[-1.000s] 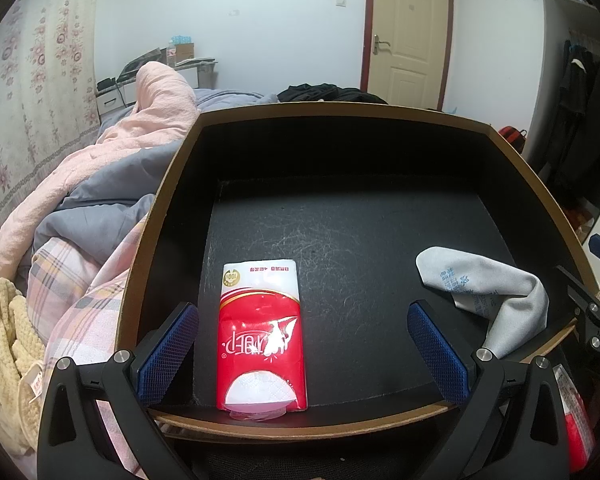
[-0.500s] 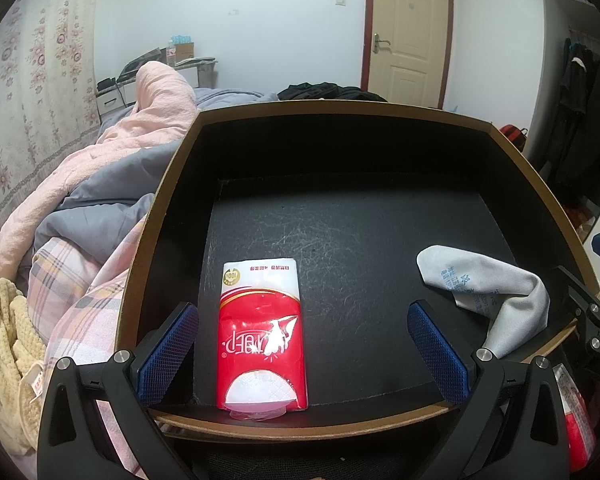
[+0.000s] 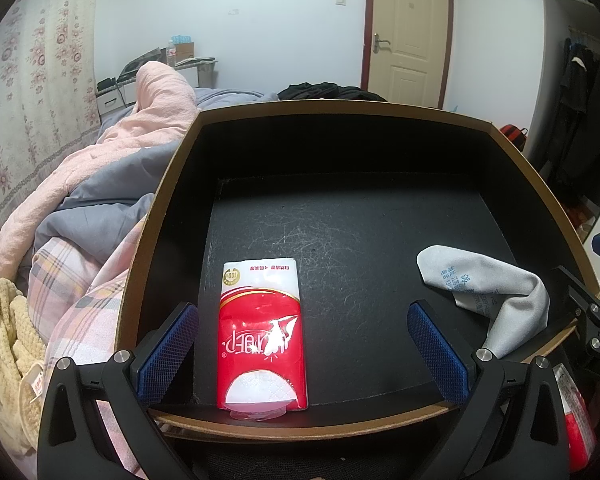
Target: Organize soft objects
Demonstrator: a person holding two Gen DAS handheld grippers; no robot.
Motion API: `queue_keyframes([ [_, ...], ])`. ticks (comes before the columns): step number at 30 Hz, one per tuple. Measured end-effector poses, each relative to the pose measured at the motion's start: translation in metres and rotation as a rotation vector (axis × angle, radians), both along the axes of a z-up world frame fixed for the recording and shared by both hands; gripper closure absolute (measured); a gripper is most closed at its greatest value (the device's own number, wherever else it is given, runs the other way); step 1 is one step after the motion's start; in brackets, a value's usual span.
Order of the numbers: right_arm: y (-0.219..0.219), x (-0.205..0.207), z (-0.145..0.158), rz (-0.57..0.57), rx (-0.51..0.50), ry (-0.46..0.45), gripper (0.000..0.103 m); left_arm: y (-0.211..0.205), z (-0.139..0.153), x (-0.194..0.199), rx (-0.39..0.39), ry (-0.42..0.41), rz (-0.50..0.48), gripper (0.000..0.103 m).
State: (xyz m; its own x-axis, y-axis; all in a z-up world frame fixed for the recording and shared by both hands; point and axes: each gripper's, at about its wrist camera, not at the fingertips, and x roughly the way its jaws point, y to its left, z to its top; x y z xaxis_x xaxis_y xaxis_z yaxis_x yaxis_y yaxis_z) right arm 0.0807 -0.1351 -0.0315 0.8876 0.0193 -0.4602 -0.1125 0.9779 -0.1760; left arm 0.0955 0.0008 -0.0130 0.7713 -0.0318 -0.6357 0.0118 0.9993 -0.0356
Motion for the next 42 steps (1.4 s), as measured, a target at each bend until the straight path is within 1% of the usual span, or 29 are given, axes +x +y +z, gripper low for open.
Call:
queue_keyframes([
  [12,0.001,0.0,-0.001,0.001,0.003,0.006,0.001,0.0,0.0,0.0,0.0,0.0,0.0,0.0],
  [15,-0.002,0.003,-0.001,0.009,0.03,0.05,0.001,0.0,0.0,0.0,0.003,0.002,0.001,0.0],
  [18,-0.007,0.009,-0.003,0.024,0.082,0.114,0.001,0.0,-0.001,0.0,0.006,0.002,0.002,0.0],
  [20,-0.008,0.008,-0.005,0.027,0.089,0.123,0.001,0.001,-0.001,0.0,0.006,0.002,0.002,0.0],
  [24,-0.003,0.003,-0.006,0.021,0.073,0.103,0.001,0.0,-0.001,0.0,0.006,0.002,0.002,0.0],
  [27,-0.003,0.003,-0.006,0.023,0.077,0.108,0.001,0.0,-0.001,0.0,0.006,0.002,0.002,0.0],
  [31,-0.007,0.009,-0.005,0.036,0.105,0.143,0.001,0.0,-0.001,0.0,0.007,0.002,0.002,0.0],
  [35,-0.011,0.014,-0.007,0.051,0.149,0.197,0.001,0.002,0.0,-0.001,0.007,-0.003,-0.023,0.0],
  [37,-0.013,0.015,-0.008,0.049,0.166,0.229,0.001,0.004,0.002,-0.002,0.012,0.002,-0.011,0.0],
  [39,-0.013,0.016,-0.008,0.044,0.169,0.249,0.001,0.009,0.008,-0.006,-0.048,0.008,-0.036,0.0],
  [41,-0.012,0.015,-0.008,0.035,0.163,0.256,0.001,0.012,0.018,-0.019,-0.154,0.003,-0.083,0.0],
  [42,-0.011,0.015,-0.008,0.033,0.156,0.258,0.001,0.012,0.022,-0.023,-0.179,0.002,-0.1,0.0],
])
